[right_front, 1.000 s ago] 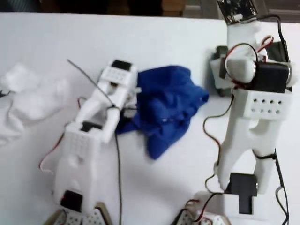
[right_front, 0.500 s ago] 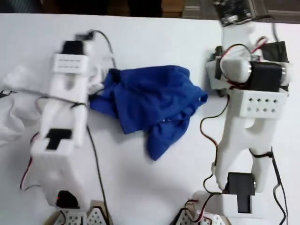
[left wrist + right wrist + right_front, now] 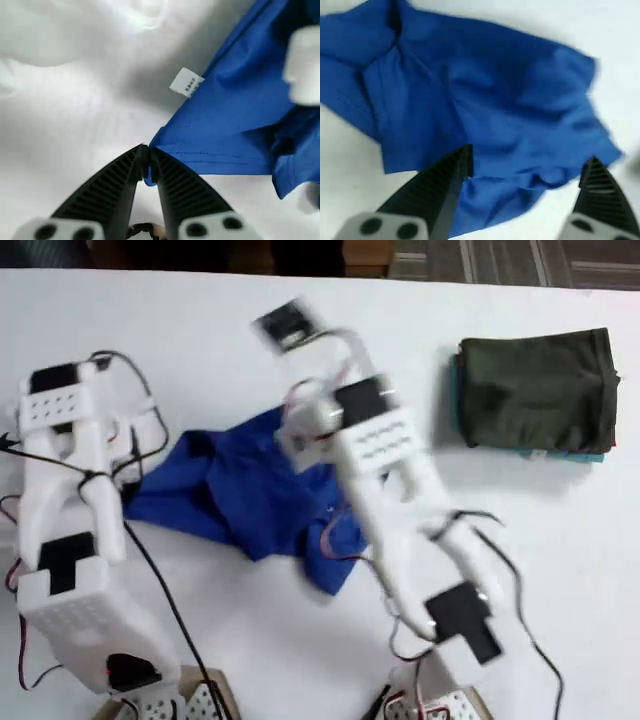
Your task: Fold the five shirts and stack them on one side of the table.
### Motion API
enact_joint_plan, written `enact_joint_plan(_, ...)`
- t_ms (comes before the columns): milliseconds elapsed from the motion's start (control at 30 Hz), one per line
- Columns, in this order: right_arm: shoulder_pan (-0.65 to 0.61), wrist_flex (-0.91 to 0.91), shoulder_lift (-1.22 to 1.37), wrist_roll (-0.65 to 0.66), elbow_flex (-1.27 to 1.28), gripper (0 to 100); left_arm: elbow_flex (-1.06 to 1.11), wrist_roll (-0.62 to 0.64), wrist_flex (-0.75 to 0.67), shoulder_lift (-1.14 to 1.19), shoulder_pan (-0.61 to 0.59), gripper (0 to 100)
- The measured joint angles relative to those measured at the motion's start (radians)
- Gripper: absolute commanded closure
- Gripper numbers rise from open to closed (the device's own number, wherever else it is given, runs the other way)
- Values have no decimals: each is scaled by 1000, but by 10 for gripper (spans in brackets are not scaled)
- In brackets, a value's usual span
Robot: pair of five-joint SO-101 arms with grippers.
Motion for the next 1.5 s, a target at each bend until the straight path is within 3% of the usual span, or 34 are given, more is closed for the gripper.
enact_joint_plan(233,-173,-23,155,-8,48,662,41,0,-44,77,-40,973)
enact_joint_plan(433,-150,-51,224,-8,48,662,41,0,-48,110,-40,968)
enact_joint_plan(733,-84,-49,233,51,52,662,41,-2,-69,110,-40,816)
enact_joint_plan(1100,-87,-40,233,92,52,662,64,-2,-138,219,-40,815)
enact_joint_plan(1400,-87,-40,233,97,52,662,2,-5,-114,353,-46,819)
enact_joint_plan(1500,-87,-40,233,97,52,662,-2,-5,-86,354,-12,893)
